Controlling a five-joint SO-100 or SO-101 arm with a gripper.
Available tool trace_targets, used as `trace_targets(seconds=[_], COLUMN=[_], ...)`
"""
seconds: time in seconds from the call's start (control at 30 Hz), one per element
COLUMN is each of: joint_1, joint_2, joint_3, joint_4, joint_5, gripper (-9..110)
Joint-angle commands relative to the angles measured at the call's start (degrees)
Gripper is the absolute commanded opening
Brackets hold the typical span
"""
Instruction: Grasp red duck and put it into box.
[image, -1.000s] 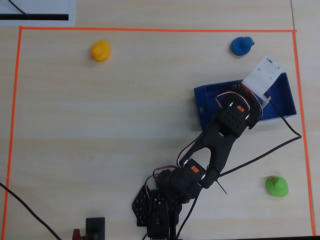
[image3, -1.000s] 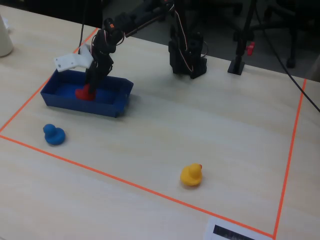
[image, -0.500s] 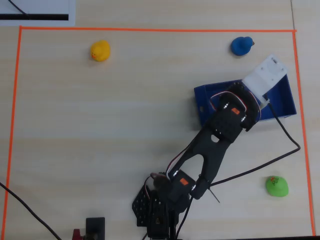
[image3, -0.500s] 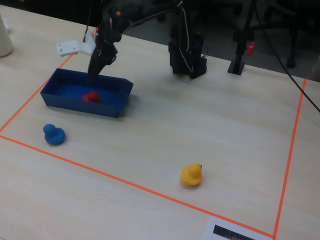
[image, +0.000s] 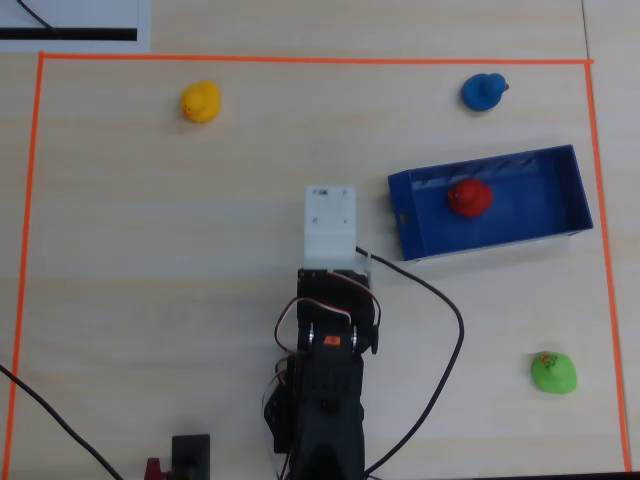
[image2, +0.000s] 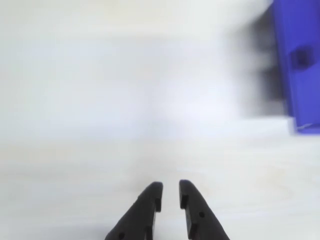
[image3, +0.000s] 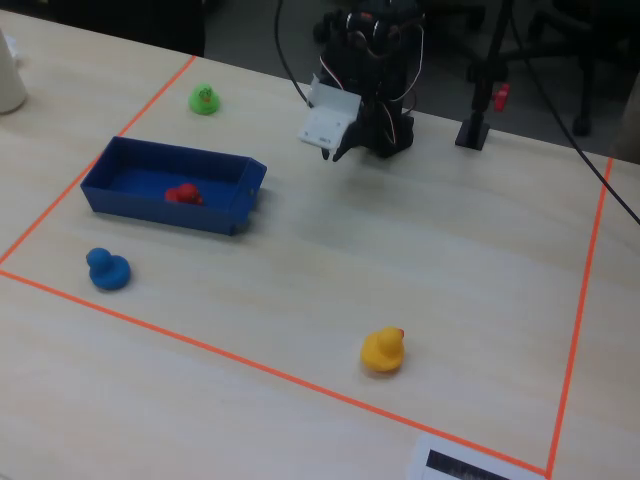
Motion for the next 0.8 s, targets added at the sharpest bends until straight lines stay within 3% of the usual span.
trace_targets(seconds=[0.0,0.77], joint_1=[-3.08,-7.03], joint_2=[16.44,16.79], joint_3=[15.03,24.61], joint_4=[2.81,-0.62], joint_5=[-1.49,2.72], gripper=[0,0])
